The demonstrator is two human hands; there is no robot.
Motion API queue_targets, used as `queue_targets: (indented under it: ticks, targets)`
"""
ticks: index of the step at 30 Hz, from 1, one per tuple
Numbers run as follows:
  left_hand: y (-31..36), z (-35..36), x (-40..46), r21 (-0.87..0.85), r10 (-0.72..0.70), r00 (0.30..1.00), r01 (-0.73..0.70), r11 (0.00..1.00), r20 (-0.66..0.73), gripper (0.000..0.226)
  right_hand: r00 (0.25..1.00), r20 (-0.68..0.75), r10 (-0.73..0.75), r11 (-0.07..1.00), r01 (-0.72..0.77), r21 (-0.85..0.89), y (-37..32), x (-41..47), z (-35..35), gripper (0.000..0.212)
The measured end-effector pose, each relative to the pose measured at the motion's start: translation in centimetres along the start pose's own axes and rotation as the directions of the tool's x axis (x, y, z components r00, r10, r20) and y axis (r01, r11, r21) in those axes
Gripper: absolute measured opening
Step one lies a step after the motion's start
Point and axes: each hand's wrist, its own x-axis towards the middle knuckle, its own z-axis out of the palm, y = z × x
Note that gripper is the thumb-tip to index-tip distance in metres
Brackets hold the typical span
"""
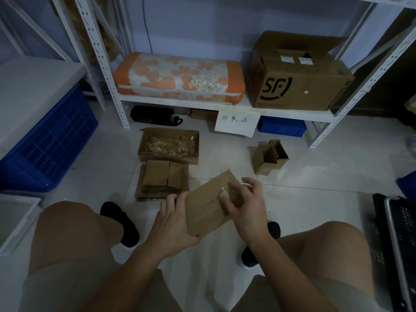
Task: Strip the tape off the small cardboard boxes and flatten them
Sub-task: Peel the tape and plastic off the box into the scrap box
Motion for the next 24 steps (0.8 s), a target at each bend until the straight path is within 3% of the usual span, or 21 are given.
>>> queue_targets:
  ticks: [4,9,14,19,22,24]
  targets:
    - [0.8,-0.3,0.3,-0.045,0.020,0.998,-0.023,0.999,-0.059,0.117,0.999,0.014,0.036,0.994,-0.035,-0.101,0.0,0.3,-0.2,0.029]
    - [0.8,-0.5,-0.1,-0.046,0.046,0.998,-0.047,0.998,-0.032,0.113,0.999,0.016,0.047,0.973,-0.042,-0.226,-0.6,0.4,-0.8,0.013]
    - [-0.3,-0.9,-0.1,0.065,0.032,0.996,-0.038,0.997,0.089,0.126,0.970,-0.081,0.229,0.973,-0.230,-0.005,-0.7,1.1,-2.7,0.012]
    - [0.3,0.1,-0.1,0.083,-0.040,0.995,0.033,0.996,0.087,0.137,0.995,-0.095,-0.011,0.997,0.003,-0.082,-1.3,0.2,-2.2,0.017]
    - [0.5,-0.1,0.1,0.039,-0.073,0.996,0.071,0.997,0.054,0.132,0.976,-0.108,-0.190,0.976,0.176,-0.129,-1.7,-0.2,-1.4,0.006]
    - [0.8,-0.4,-0.2,0.002,-0.049,0.999,0.049,0.999,0.019,0.125,0.952,-0.158,-0.261,0.962,0.242,-0.130,-2.0,-0.4,-1.0,0.012]
